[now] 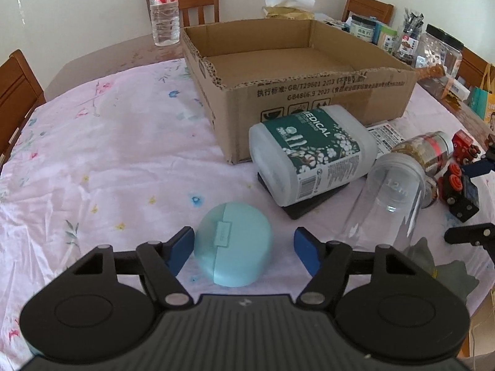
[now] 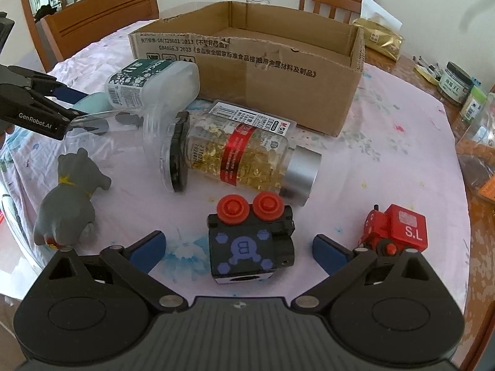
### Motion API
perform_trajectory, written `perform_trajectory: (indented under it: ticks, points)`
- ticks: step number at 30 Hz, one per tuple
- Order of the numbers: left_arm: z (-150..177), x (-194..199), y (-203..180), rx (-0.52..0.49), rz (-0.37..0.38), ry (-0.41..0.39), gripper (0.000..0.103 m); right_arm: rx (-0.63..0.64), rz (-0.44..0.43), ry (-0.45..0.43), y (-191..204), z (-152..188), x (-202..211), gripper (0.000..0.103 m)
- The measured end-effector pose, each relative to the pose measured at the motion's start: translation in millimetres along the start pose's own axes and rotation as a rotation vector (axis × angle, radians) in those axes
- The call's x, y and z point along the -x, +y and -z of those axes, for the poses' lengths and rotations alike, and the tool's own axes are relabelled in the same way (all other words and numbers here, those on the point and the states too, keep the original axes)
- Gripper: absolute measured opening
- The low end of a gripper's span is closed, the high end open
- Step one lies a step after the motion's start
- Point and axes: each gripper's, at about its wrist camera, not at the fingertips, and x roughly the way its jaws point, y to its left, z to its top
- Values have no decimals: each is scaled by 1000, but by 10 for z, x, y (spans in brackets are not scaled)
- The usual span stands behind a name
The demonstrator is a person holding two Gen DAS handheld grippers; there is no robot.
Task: Organize rigid objects
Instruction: 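Close the left gripper on the blue container while the right gripper grasps the black block, then carry both held objects into the cardboard box and open both grippers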
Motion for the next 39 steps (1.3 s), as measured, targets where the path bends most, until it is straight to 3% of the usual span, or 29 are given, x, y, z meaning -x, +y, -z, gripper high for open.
perform_trajectory:
  ticks: [8, 12, 20, 39]
  points:
    - [-23, 14, 29, -25, 19, 12, 65, 61, -25, 6, 31, -45, 54, 77]
    - [-57, 8, 5, -46, 33, 18, 54, 62, -18, 12, -7, -71, 72, 64]
    - [-67, -8, -14, -64, 43, 17, 52, 46, -6, 13, -30, -93, 67, 59]
    - [-254, 214, -20, -109, 72, 110, 52, 66, 22, 9, -32, -278, 379, 59]
